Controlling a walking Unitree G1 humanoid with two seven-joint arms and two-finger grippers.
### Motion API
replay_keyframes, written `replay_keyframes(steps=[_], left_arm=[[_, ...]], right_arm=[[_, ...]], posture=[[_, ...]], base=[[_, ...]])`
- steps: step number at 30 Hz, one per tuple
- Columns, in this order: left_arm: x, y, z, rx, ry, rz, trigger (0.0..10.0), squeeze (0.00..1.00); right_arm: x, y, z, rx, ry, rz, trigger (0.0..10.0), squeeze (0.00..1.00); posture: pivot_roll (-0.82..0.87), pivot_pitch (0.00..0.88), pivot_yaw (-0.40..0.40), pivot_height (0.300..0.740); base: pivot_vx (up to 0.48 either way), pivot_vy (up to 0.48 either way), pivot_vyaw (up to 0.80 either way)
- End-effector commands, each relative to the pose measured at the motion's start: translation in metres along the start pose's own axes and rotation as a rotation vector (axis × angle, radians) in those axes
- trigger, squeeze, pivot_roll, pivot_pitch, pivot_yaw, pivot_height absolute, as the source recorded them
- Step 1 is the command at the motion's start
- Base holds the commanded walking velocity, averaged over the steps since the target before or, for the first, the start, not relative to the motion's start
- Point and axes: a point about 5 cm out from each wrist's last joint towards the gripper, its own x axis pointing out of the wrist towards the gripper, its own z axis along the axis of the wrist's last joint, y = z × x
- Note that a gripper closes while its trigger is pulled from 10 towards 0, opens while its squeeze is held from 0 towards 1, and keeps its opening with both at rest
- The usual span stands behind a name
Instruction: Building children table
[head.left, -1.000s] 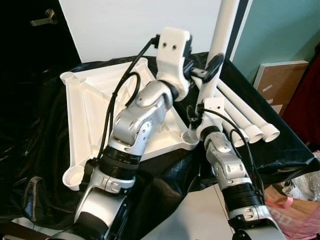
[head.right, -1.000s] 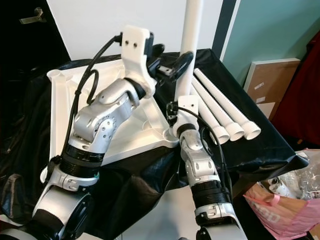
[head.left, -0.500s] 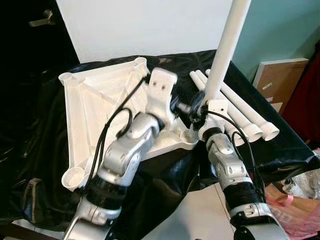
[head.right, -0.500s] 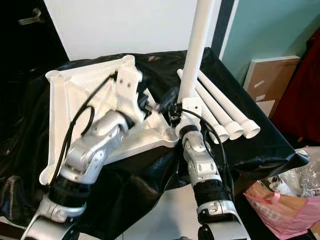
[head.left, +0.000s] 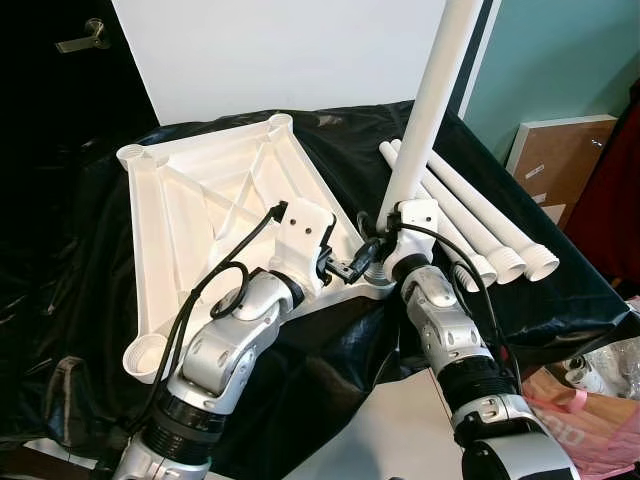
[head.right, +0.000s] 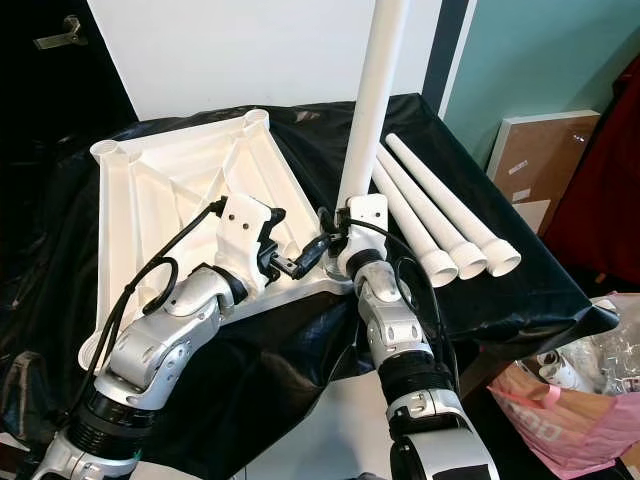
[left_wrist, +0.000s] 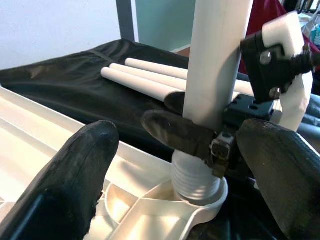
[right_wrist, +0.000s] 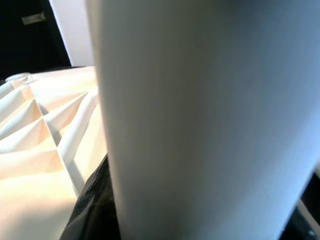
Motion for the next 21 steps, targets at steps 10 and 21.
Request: replay_keyframes(steps=[10,21], left_arm=[[-0.007,-0.018,-0.008,0.028,0.037,-0.198,10.0,0.0],[-0.01,-0.019,-0.008,0.033,0.042,-0.212,10.0,0.0]], right_arm=[[-0.001,-0.003,-0.019,-0.02,0.055,0.02,10.0,0.0],[-0.014,-0.017,-0.031,-0.064,0.076,0.017,10.0,0.0]], posture=[[0.01,0.05,-0.019,0.74],[0.02,0.036,-0.023,0.74]], base=[[0.0,0.0,0.0],[0.0,0.0,0.0]])
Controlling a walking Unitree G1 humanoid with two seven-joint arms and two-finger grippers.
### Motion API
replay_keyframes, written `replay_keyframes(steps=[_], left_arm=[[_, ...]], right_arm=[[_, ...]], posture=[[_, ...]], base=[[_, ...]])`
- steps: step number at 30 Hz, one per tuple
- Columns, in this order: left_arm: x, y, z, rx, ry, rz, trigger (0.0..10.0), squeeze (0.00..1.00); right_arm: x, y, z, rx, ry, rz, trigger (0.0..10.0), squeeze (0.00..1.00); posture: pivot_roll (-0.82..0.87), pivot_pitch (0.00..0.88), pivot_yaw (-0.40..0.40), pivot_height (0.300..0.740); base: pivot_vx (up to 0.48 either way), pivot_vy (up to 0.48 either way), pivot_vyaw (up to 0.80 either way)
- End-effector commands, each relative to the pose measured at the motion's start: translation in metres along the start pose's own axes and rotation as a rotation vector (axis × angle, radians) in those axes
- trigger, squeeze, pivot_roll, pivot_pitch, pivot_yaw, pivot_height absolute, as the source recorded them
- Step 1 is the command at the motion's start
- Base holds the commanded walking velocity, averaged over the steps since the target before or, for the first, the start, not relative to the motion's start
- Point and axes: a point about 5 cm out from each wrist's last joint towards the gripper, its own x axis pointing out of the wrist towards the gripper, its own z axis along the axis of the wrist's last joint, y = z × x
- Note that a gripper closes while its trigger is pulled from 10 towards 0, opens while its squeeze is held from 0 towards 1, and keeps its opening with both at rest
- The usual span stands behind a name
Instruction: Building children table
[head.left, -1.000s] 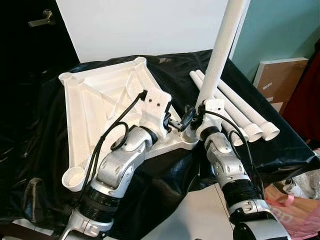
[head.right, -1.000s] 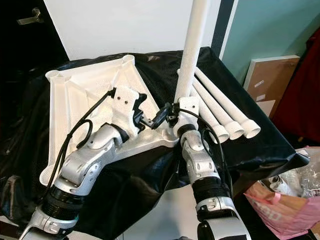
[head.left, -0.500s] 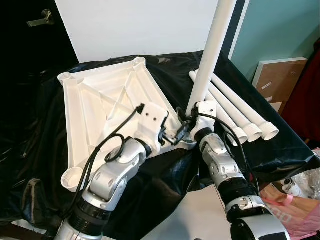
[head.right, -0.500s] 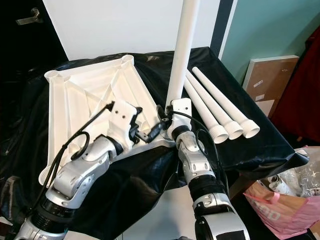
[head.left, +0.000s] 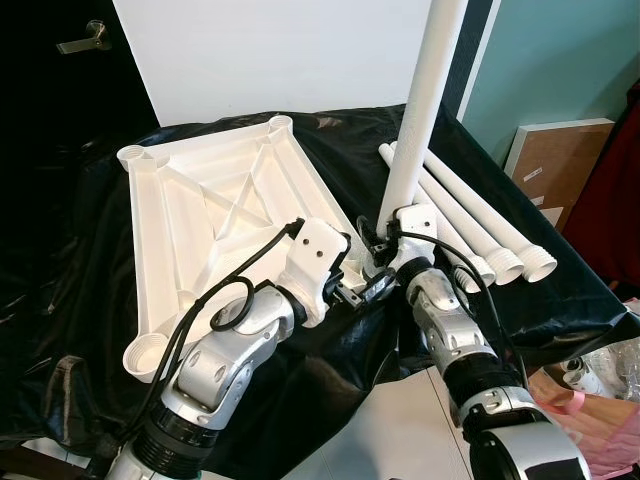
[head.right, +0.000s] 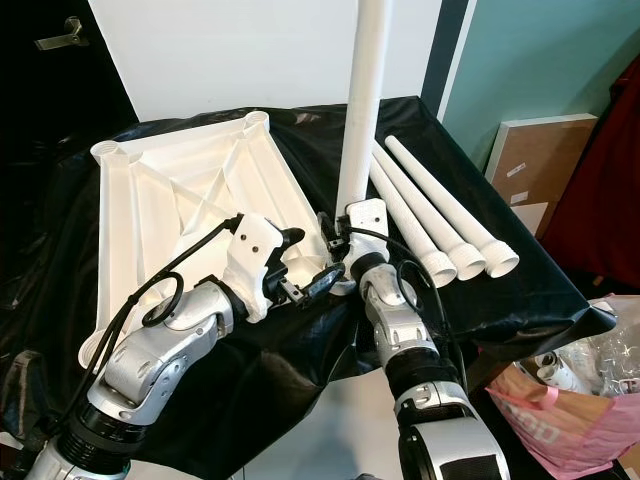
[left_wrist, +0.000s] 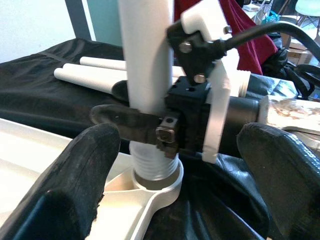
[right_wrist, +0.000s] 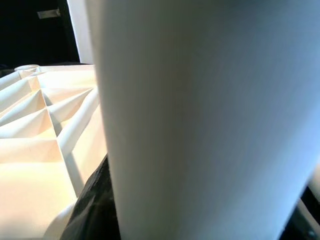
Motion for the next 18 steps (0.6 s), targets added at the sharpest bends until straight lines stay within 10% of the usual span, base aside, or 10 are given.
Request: replay_keyframes(steps=[1,18], left_arm=[[-0.002,-0.004,0.0,0.003,0.006,-0.036,10.0,0.0],[-0.004,-0.003,0.0,0.007,0.011,-0.052,10.0,0.0]], right_arm=[[-0.01,0.0,-0.021,0.017,0.092,-0.004,10.0,0.0],[-0.024,0.019,-0.038,-0.021,0.104,0.151,10.0,0.0]], posture=[[0.02,0.036,-0.023,0.74],[0.03,0.025,-0.015,0.74]], base=[[0.0,0.0,0.0],[0.0,0.0,0.0]])
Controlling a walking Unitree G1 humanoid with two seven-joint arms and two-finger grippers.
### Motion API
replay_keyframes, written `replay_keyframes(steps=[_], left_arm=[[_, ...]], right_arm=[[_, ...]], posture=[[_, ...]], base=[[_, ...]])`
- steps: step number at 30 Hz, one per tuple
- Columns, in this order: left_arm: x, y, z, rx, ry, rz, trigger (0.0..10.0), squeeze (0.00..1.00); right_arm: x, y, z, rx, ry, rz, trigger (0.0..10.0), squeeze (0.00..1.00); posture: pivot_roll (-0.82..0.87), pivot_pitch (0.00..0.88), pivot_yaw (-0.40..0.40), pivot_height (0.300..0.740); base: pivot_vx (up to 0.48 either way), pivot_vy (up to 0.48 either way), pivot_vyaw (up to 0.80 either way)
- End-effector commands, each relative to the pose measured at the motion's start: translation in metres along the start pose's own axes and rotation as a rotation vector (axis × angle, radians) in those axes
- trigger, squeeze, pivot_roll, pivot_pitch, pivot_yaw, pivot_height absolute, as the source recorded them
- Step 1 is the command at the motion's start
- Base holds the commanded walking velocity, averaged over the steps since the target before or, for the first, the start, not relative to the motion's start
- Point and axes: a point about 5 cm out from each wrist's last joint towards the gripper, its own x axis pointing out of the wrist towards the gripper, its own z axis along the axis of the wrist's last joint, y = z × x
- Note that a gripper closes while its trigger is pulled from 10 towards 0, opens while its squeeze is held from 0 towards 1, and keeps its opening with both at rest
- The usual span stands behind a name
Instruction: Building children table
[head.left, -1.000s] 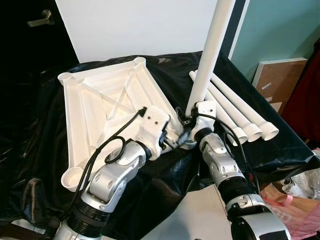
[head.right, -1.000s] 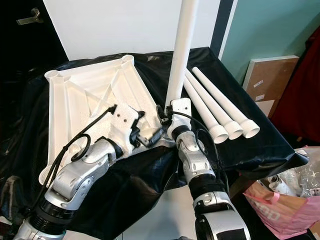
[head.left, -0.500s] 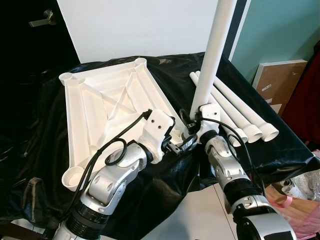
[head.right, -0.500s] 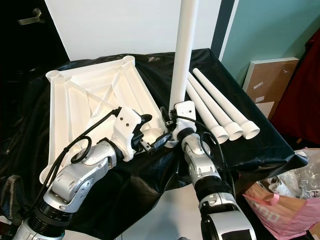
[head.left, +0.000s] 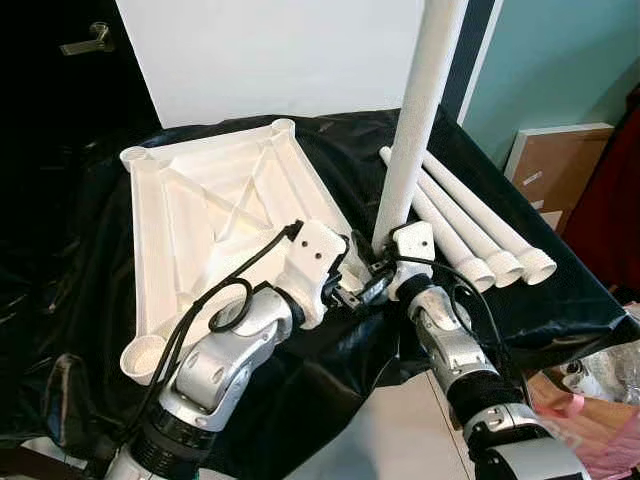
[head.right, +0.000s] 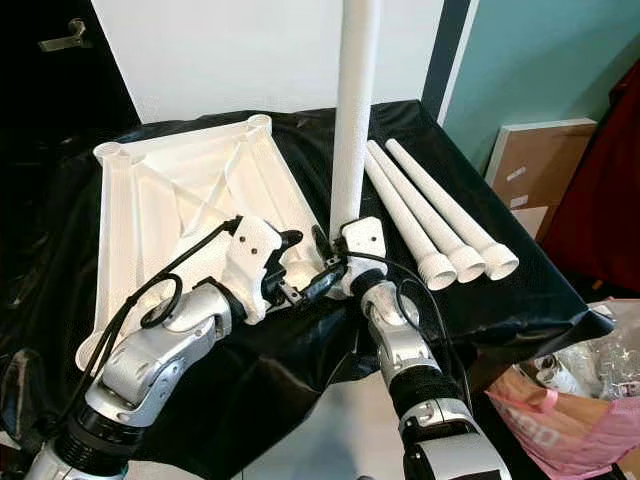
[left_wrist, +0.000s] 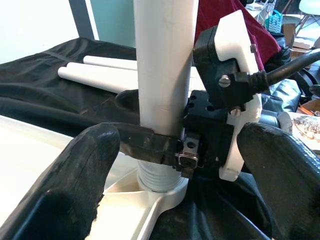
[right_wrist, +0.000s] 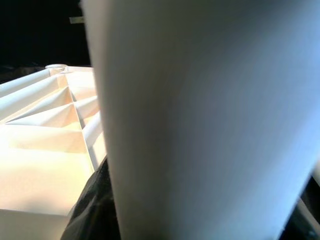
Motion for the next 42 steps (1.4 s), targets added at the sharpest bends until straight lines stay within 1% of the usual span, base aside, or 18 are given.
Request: replay_keyframes(steps=[1,4,11,13,15,18,23,26,28,29,30,31,32,34,36,38,42], left_arm=[[-0.003,-0.003,0.002,0.007,0.0,-0.054,10.0,0.0],[-0.003,-0.004,0.003,0.004,-0.002,-0.051,10.0,0.0],[-0.005,-0.004,0.003,-0.002,0.0,-0.046,10.0,0.0],[-0.006,-0.004,0.003,-0.003,0.002,-0.041,10.0,0.0],[-0.006,-0.004,0.003,-0.004,0.001,-0.04,10.0,0.0],[-0.006,-0.003,0.004,-0.006,0.0,-0.038,10.0,0.0],[-0.007,-0.003,0.004,-0.007,0.0,-0.038,10.0,0.0],[-0.007,-0.003,0.005,-0.009,-0.001,-0.038,10.0,0.0],[-0.007,-0.003,0.005,-0.009,-0.001,-0.038,10.0,0.0],[-0.007,-0.003,0.005,-0.011,-0.001,-0.036,10.0,0.0],[-0.007,-0.003,0.005,-0.011,-0.001,-0.036,10.0,0.0],[-0.008,-0.003,0.005,-0.012,-0.002,-0.035,10.0,0.0],[-0.008,-0.003,0.005,-0.012,-0.002,-0.035,10.0,0.0],[-0.008,-0.003,0.006,-0.016,-0.004,-0.033,10.0,0.0],[-0.008,-0.003,0.006,-0.016,-0.004,-0.033,10.0,0.0],[-0.008,-0.003,0.006,-0.019,-0.007,-0.034,10.0,0.0],[-0.008,-0.003,0.007,-0.021,-0.008,-0.035,10.0,0.0]], right_arm=[[-0.012,0.008,-0.029,0.044,0.137,0.033,10.0,0.0],[-0.011,0.008,-0.032,0.066,0.156,0.032,10.0,0.0],[-0.013,0.007,-0.035,0.063,0.168,0.054,10.0,0.0],[-0.012,0.006,-0.039,0.14,0.194,0.046,10.0,0.0],[-0.011,0.004,-0.039,0.182,0.199,0.025,10.0,0.0],[-0.009,0.002,-0.038,0.199,0.203,0.004,10.0,0.0],[-0.009,0.003,-0.038,0.18,0.198,-0.007,10.0,0.0],[-0.01,0.006,-0.037,0.137,0.187,0.006,10.0,0.0],[-0.01,0.006,-0.037,0.137,0.187,0.006,10.0,0.0],[-0.011,0.008,-0.038,0.112,0.179,0.02,10.0,0.0],[-0.011,0.008,-0.038,0.112,0.179,0.02,10.0,0.0],[-0.013,0.01,-0.037,0.083,0.162,0.027,10.0,0.0],[-0.013,0.01,-0.037,0.083,0.162,0.027,10.0,0.0],[-0.019,0.012,-0.037,0.021,0.124,0.061,10.0,0.0],[-0.019,0.012,-0.037,0.021,0.124,0.061,10.0,0.0],[-0.023,0.011,-0.038,-0.016,0.109,0.087,10.0,0.0],[-0.025,0.01,-0.039,-0.012,0.111,0.096,10.0,0.0]], posture=[[0.03,0.027,-0.016,0.74],[0.03,0.032,-0.019,0.74],[0.04,0.044,-0.023,0.74],[0.04,0.051,-0.025,0.74],[0.04,0.053,-0.025,0.74],[0.04,0.054,-0.025,0.74],[0.04,0.058,-0.024,0.74],[0.04,0.057,-0.024,0.74],[0.04,0.057,-0.024,0.74],[0.04,0.061,-0.023,0.74],[0.04,0.061,-0.023,0.74],[0.04,0.062,-0.023,0.74],[0.04,0.062,-0.023,0.74],[0.04,0.063,-0.023,0.74],[0.04,0.063,-0.023,0.74],[0.04,0.064,-0.021,0.74],[0.04,0.065,-0.022,0.74]], base=[[0.0,0.0,0.0],[0.0,0.0,0.0],[0.0,0.0,0.0],[0.0,0.0,0.0],[0.0,0.0,0.0],[0.0,0.0,0.0],[0.0,0.0,0.0],[0.0,0.0,0.0],[0.0,0.0,0.0],[0.0,0.0,0.0],[0.0,0.0,0.0],[0.0,0.0,0.0],[0.0,0.0,0.0],[0.0,0.0,0.0],[0.0,0.0,0.0],[0.0,0.0,0.0],[0.0,0.0,0.0]])
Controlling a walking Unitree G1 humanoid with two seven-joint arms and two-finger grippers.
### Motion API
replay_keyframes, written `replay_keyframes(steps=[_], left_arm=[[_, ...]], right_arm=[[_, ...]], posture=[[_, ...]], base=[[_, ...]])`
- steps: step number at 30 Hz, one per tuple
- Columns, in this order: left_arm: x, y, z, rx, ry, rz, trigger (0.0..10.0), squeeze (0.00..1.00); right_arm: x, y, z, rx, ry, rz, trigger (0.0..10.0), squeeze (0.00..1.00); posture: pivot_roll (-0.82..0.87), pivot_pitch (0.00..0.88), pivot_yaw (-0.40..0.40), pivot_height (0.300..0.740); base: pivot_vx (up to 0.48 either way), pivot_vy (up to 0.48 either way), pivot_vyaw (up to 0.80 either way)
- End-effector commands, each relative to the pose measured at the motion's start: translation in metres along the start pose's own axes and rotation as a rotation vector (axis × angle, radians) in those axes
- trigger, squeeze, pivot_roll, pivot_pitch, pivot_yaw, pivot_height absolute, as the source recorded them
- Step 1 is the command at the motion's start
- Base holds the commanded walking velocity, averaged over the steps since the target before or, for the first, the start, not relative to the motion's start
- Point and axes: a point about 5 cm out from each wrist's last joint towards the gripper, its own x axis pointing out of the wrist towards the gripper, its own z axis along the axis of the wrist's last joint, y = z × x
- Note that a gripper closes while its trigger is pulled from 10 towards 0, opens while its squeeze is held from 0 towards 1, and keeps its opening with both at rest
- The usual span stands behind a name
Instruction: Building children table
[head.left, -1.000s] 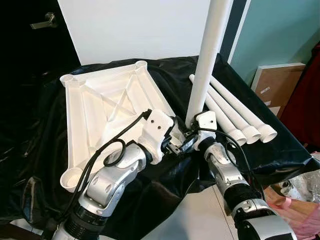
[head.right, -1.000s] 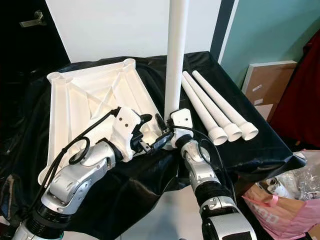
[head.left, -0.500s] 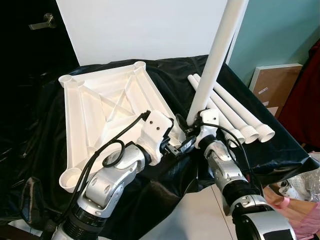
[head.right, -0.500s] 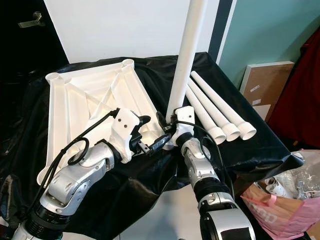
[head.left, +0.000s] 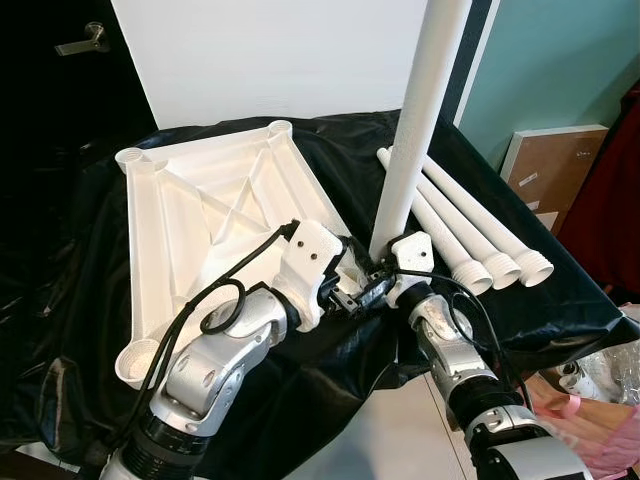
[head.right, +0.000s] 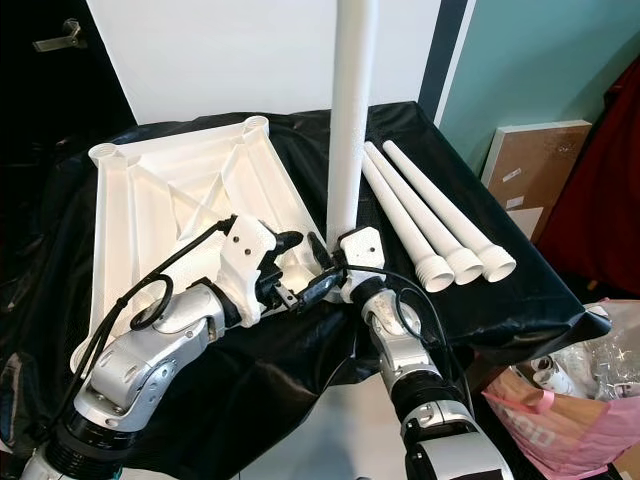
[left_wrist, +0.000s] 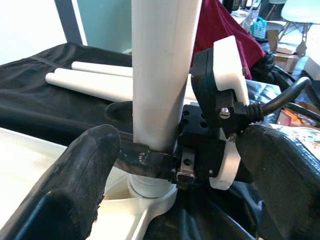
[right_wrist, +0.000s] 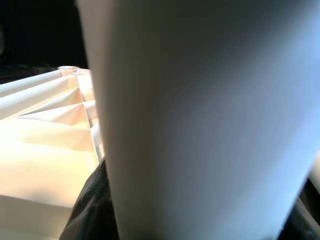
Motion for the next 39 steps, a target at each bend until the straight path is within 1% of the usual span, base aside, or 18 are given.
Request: replay_keyframes(steps=[1,4,9,10,11,13,14,16,21,25,26,27,30,31,35,37,38,39], left_arm=[[-0.001,0.0,0.0,-0.006,0.002,0.004,10.0,0.0],[-0.001,0.0,0.0,-0.006,0.002,0.004,10.0,0.0],[-0.001,0.0,0.001,-0.008,0.001,0.006,10.0,0.0],[-0.001,0.0,0.001,-0.008,0.001,0.006,10.0,0.0],[-0.002,0.0,0.002,-0.007,0.0,0.007,10.0,0.0],[-0.002,0.0,0.002,-0.007,0.0,0.007,10.0,0.0],[-0.002,0.0,0.002,-0.008,0.0,0.007,10.0,0.0],[-0.002,0.0,0.002,-0.009,-0.001,0.007,10.0,0.0],[-0.002,0.0,0.002,-0.012,-0.002,0.003,10.0,0.0],[-0.002,0.0,0.002,-0.013,-0.002,0.002,10.0,0.0],[-0.002,0.0,0.002,-0.013,-0.002,0.002,10.0,0.0],[-0.002,0.0,0.002,-0.013,-0.002,0.002,10.0,0.0],[-0.002,0.0,0.002,-0.012,-0.002,0.002,10.0,0.0],[-0.002,0.0,0.002,-0.014,-0.003,0.001,10.0,0.0],[-0.002,-0.001,0.002,-0.015,-0.003,0.0,10.0,0.0],[-0.002,-0.001,0.002,-0.019,-0.003,-0.001,10.0,0.0],[-0.002,-0.001,0.002,-0.019,-0.003,-0.001,10.0,0.0],[-0.002,-0.001,0.002,-0.019,-0.004,-0.001,10.0,0.0]], right_arm=[[-0.017,0.009,-0.03,0.047,0.15,0.033,10.0,0.0],[-0.018,0.009,-0.031,0.046,0.161,0.043,10.0,0.0],[-0.016,0.009,-0.036,0.127,0.216,0.036,10.0,0.0],[-0.016,0.009,-0.036,0.127,0.216,0.036,10.0,0.0],[-0.015,0.009,-0.037,0.135,0.244,0.023,10.0,0.0],[-0.015,0.009,-0.037,0.135,0.244,0.023,10.0,0.0],[-0.013,0.008,-0.039,0.121,0.272,0.012,10.0,0.0],[-0.012,0.007,-0.04,0.134,0.289,0.0,10.0,0.0],[-0.011,0.004,-0.04,0.139,0.3,-0.011,10.0,0.0],[-0.011,0.002,-0.043,0.181,0.332,-0.042,10.0,0.0],[-0.011,0.001,-0.042,0.174,0.326,-0.043,10.0,0.0],[-0.011,0.0,-0.043,0.204,0.332,-0.062,10.0,0.0],[-0.011,0.0,-0.042,0.194,0.326,-0.065,10.0,0.0],[-0.011,0.0,-0.042,0.208,0.332,-0.076,10.0,0.0],[-0.011,0.0,-0.042,0.208,0.33,-0.089,10.0,0.0],[-0.012,-0.002,-0.04,0.198,0.299,-0.141,10.0,0.0],[-0.012,-0.002,-0.04,0.198,0.299,-0.141,10.0,0.0],[-0.012,-0.002,-0.039,0.201,0.285,-0.182,10.0,0.0]], posture=[[0.04,0.065,-0.022,0.74],[0.04,0.065,-0.023,0.74],[0.04,0.065,-0.024,0.74],[0.04,0.065,-0.024,0.74],[0.04,0.065,-0.026,0.74],[0.04,0.065,-0.026,0.74],[0.04,0.065,-0.026,0.74],[0.04,0.066,-0.025,0.74],[0.04,0.065,-0.025,0.74],[0.04,0.065,-0.025,0.74],[0.04,0.063,-0.024,0.74],[0.04,0.062,-0.024,0.74],[0.04,0.062,-0.024,0.74],[0.04,0.06,-0.024,0.74],[0.04,0.059,-0.024,0.74],[0.04,0.06,-0.026,0.74],[0.04,0.06,-0.026,0.74],[0.04,0.06,-0.026,0.74]], base=[[0.0,0.0,0.0],[0.0,0.0,0.0],[0.0,0.0,0.0],[0.0,0.0,0.0],[0.0,0.0,0.0],[0.0,0.0,0.0],[0.0,0.0,0.0],[0.0,0.0,0.0],[0.0,0.0,0.0],[0.0,0.0,0.0],[0.0,0.0,0.0],[0.0,0.0,0.0],[0.0,0.0,0.0],[0.0,0.0,0.0],[0.0,0.0,0.0],[0.0,0.0,0.0],[0.0,0.0,0.0],[0.0,0.0,0.0]])
